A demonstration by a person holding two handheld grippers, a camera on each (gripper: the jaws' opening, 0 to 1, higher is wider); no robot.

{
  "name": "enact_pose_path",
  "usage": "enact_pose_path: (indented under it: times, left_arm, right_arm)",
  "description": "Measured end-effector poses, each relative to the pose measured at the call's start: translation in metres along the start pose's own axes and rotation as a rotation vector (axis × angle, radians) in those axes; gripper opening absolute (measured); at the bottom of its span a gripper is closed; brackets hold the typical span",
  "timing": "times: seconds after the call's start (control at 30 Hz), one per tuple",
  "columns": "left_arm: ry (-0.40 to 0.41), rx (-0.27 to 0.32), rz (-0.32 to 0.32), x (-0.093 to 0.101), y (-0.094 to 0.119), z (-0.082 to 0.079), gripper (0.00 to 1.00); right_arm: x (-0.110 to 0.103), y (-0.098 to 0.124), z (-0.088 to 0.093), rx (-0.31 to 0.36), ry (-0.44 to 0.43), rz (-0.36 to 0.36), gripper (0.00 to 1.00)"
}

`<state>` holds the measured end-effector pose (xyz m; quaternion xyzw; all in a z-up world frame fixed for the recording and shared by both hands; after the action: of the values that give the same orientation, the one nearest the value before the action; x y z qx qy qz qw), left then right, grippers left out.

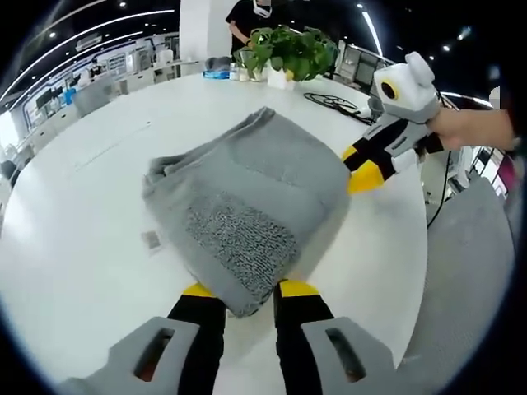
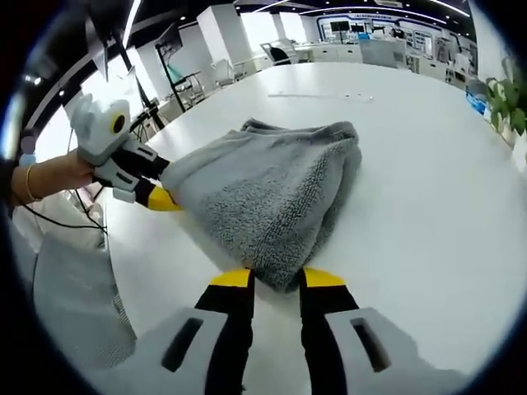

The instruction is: Fold the towel on the table until its edges align and the towel forms a compact rectangular stack.

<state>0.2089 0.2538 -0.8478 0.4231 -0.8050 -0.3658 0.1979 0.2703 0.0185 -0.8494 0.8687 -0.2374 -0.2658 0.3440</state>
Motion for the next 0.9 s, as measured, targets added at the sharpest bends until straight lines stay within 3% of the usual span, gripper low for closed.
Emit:
enact_pose_path:
  times: [0.23, 0.53, 0.9]
  left_arm:
    - [0.047, 0.034, -0.028, 0.0, 0.011, 0.002, 0.29]
    - [0.061, 0.092, -0.082, -0.001, 0.032, -0.004, 0.4]
    - [0.077, 0.18, -0.127, 0.013, 0.06, 0.0, 0.52]
  right_arm:
    - [-0.005, 0.01, -0.002, 0.031, -0.008, 0.014, 0.21]
    - [-0.004, 0.027, -0.004, 0.088, -0.01, 0.037, 0.33]
    - [-0.014, 0.052, 0.004, 0.152, -0.02, 0.032, 0.37]
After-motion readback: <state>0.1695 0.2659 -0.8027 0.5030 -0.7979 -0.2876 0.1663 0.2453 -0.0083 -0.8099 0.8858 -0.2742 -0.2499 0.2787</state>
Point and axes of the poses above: the point that each gripper's makers call its tool centre point, and the gripper's own axes: y roughly backward along the fingers, x roughly to its right, z roughly out of its underside, the point moved 8 cm from there along y, roughly backward along the fingers, and after that the axes turned 5 degrees about -y, right-handed, at the moved point
